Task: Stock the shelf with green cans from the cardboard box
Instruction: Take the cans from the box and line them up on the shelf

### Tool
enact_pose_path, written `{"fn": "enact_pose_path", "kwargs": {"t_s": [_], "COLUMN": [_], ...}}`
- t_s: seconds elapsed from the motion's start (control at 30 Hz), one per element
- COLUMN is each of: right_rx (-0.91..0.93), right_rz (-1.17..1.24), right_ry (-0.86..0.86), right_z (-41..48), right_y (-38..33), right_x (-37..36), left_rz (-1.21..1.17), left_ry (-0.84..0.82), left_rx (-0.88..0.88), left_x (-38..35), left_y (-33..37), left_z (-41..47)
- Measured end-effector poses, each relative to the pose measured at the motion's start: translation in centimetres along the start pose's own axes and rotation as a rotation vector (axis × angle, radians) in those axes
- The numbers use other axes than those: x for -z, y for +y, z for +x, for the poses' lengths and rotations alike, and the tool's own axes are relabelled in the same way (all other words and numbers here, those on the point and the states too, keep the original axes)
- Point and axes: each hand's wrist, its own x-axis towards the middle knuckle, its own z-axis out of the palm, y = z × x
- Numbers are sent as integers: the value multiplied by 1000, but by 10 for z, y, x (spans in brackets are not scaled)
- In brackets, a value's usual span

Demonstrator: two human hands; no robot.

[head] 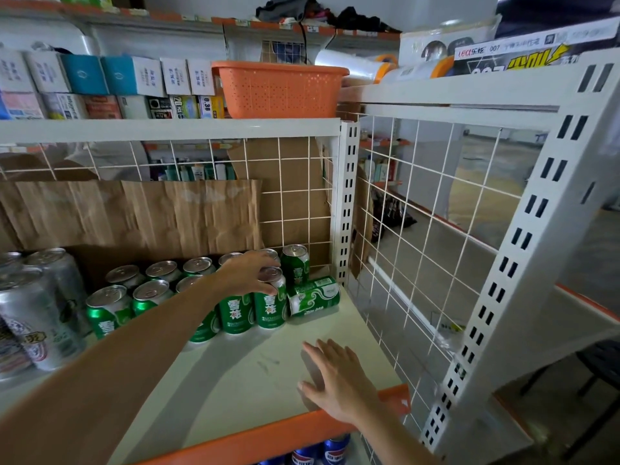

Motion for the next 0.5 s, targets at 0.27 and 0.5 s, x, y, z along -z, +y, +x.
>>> {"fn": "enact_pose_path", "kwargs": {"t_s": [0.27,0.5], "right_rx": [-1,7], "right_rz": [11,-7], "right_ry": [10,20], "right_z": [-1,-1], "right_y": [-1,-2], "right_x": [2,2], "left_rz": [-4,14], "left_ry": [-12,-4], "left_rx": [-37,-22], "left_x": [3,3], "left_y": [-3,0], "left_z": [4,1]}}
